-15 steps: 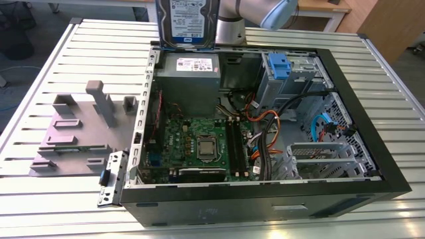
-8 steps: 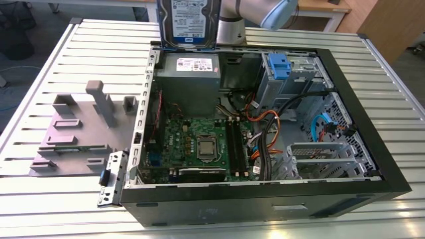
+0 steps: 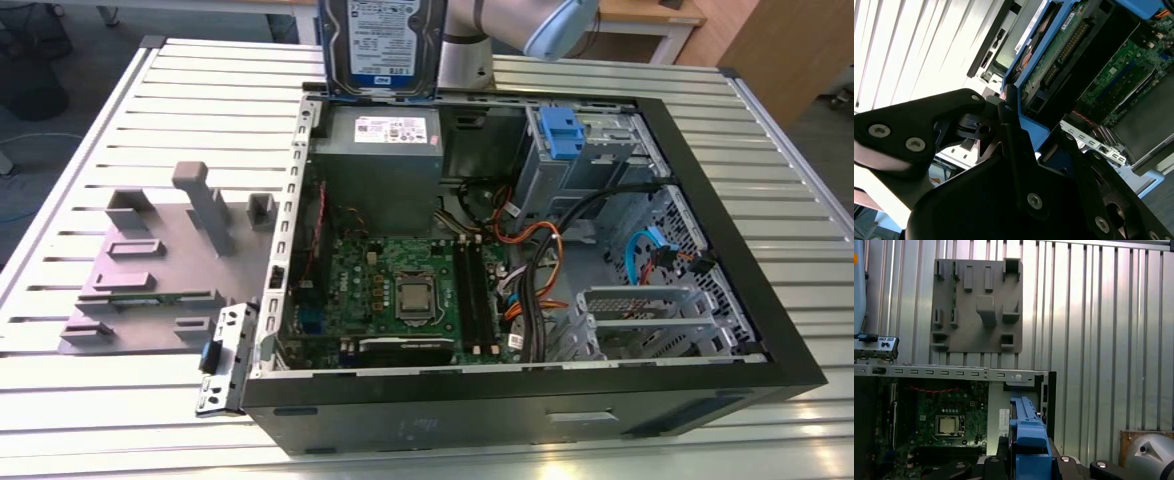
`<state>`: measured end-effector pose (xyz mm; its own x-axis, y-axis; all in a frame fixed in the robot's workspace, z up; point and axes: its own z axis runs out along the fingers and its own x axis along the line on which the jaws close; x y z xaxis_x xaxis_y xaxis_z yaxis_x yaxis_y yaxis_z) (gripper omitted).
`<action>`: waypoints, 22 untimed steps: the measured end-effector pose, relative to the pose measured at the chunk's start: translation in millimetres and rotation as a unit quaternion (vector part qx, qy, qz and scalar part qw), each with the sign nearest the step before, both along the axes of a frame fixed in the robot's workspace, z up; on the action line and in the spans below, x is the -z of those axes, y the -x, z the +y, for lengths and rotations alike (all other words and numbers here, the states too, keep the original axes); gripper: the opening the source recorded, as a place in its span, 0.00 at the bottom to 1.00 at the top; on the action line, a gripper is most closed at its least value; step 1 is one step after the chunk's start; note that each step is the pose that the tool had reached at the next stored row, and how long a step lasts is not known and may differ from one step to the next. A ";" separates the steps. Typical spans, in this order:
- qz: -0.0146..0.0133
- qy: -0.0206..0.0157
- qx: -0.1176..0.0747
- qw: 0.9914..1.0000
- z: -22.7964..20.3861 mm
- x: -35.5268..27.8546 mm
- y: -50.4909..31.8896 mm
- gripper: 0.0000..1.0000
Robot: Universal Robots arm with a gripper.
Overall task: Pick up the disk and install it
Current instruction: 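Pick up the disk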
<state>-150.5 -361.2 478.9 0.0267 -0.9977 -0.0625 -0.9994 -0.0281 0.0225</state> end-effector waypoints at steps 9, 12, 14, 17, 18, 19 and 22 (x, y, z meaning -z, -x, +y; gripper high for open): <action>0.000 0.000 0.000 1.000 0.0 0.0 -3.3 0.37; 0.000 0.000 0.000 1.000 0.0 0.0 -4.4 0.37; 0.000 0.000 0.000 1.000 0.0 0.0 -5.1 0.37; 0.000 0.000 0.000 1.000 0.0 0.0 -6.2 0.37; 0.000 0.000 0.000 1.000 0.0 0.0 -6.5 0.37; 0.000 0.000 0.000 1.000 0.0 0.0 -6.9 0.37; 0.000 0.000 0.000 1.000 0.0 0.0 -8.2 0.37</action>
<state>-142.3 -361.2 478.9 0.0267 -0.9977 -0.0625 -0.9993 -0.0282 0.0225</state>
